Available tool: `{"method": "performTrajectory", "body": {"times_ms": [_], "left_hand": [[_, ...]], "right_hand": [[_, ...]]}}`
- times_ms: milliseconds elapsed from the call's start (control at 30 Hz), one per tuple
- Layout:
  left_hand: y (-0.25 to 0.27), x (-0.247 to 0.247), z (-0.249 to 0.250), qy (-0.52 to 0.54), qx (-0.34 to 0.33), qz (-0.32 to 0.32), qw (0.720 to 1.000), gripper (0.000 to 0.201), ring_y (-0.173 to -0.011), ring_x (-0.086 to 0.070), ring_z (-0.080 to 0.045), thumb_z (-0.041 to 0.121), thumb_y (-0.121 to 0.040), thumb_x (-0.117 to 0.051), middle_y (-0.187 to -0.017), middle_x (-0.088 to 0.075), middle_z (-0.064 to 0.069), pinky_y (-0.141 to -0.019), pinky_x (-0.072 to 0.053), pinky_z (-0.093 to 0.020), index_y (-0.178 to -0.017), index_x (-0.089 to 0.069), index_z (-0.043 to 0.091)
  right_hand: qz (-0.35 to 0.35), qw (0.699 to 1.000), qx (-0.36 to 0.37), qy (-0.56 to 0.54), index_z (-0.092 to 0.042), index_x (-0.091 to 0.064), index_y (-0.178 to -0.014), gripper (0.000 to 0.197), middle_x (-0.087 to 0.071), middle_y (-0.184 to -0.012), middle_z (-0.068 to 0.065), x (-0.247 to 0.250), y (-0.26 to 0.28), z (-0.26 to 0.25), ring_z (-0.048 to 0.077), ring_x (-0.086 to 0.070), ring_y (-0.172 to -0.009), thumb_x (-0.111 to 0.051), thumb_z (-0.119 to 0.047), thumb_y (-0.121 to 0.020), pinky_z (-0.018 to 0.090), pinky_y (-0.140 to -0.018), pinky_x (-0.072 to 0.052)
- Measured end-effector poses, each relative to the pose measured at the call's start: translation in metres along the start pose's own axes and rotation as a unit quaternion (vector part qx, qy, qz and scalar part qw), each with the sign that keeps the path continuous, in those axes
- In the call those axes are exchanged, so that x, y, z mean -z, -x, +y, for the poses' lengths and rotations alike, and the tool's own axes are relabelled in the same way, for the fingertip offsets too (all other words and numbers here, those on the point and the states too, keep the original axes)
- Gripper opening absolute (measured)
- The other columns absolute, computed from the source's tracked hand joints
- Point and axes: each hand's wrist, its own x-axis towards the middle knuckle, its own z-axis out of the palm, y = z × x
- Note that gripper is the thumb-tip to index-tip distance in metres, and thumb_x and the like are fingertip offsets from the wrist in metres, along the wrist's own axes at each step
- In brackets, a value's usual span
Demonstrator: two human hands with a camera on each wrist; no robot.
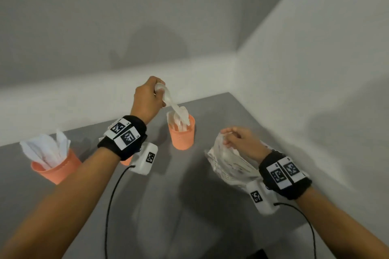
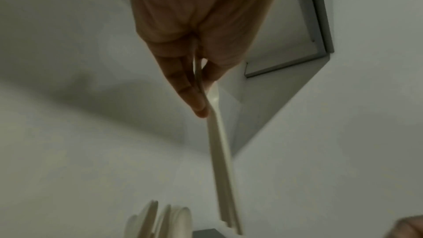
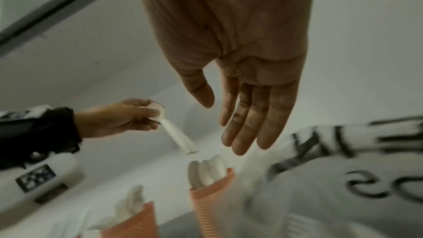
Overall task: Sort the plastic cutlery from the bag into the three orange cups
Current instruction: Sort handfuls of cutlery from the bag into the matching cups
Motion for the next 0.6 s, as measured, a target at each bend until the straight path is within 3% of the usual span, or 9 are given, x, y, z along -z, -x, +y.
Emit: {"method": "performTrajectory", "body": {"times_ms": [67,167,233,333,467,600], "left_hand": [[-0.012,-0.004,-0.003,-0.057,-0.038,0.017,0.998,0.019,-0.065,-0.064,-0.030,0.001,-0.090,-0.040,-0.091,-0.065,-0.017,-0.054,-0.051,-0.021,-0.102,-0.055,0.004],[-0.016,-0.015,-0.013,-0.126,-0.081,0.000,0.989,0.023,-0.075,-0.063,-0.035,0.000,-0.088,-0.039,-0.094,-0.065,-0.017,-0.070,-0.052,-0.038,-0.104,-0.055,0.004],[-0.014,-0.025,-0.019,-0.160,-0.094,-0.018,0.982,0.027,-0.080,-0.061,-0.035,-0.002,-0.088,-0.039,-0.096,-0.064,-0.018,-0.073,-0.049,-0.039,-0.108,-0.055,0.004],[-0.011,-0.037,-0.025,-0.207,-0.093,-0.048,0.973,0.028,-0.086,-0.060,-0.037,0.001,-0.091,-0.040,-0.098,-0.063,-0.020,-0.074,-0.046,-0.038,-0.113,-0.055,0.005],[-0.006,-0.055,-0.033,-0.274,-0.084,-0.106,0.952,0.033,-0.091,-0.059,-0.037,0.000,-0.089,-0.042,-0.100,-0.065,-0.019,-0.074,-0.046,-0.040,-0.120,-0.053,0.006],[0.005,-0.073,-0.046,-0.382,-0.087,-0.115,0.913,0.041,-0.107,-0.051,-0.032,0.001,-0.087,-0.043,-0.106,-0.067,-0.012,-0.084,-0.037,-0.039,-0.125,-0.053,0.013]], "right_hand": [[0.012,0.996,-0.022,0.086,-0.003,-0.061,-0.108,0.021,-0.062,-0.087,0.010,0.016,-0.003,0.016,0.014,-0.056,-0.073,-0.048,-0.007,-0.092,0.015,-0.067,-0.044],[-0.019,0.970,-0.059,0.236,-0.007,-0.063,-0.109,0.024,-0.064,-0.105,0.009,0.026,-0.007,0.040,0.018,-0.057,-0.094,-0.050,-0.014,-0.091,0.022,-0.080,-0.039],[-0.030,0.955,-0.079,0.286,-0.010,-0.063,-0.109,0.024,-0.064,-0.112,0.006,0.029,-0.009,0.053,0.021,-0.057,-0.106,-0.052,-0.017,-0.089,0.021,-0.085,-0.037],[-0.043,0.935,-0.098,0.339,-0.013,-0.060,-0.113,0.030,-0.062,-0.114,0.004,0.029,-0.010,0.061,0.020,-0.057,-0.103,-0.059,-0.025,-0.086,0.028,-0.090,-0.043],[-0.129,0.867,-0.103,0.471,-0.015,-0.043,-0.134,0.051,-0.053,-0.132,0.006,0.020,-0.006,0.063,0.024,-0.049,-0.122,-0.050,-0.043,-0.091,0.029,-0.099,-0.036],[-0.151,0.863,-0.135,0.463,-0.015,-0.027,-0.141,0.065,-0.044,-0.139,0.011,0.009,-0.008,0.081,0.029,-0.045,-0.125,-0.050,-0.047,-0.089,0.037,-0.104,-0.036]]}}
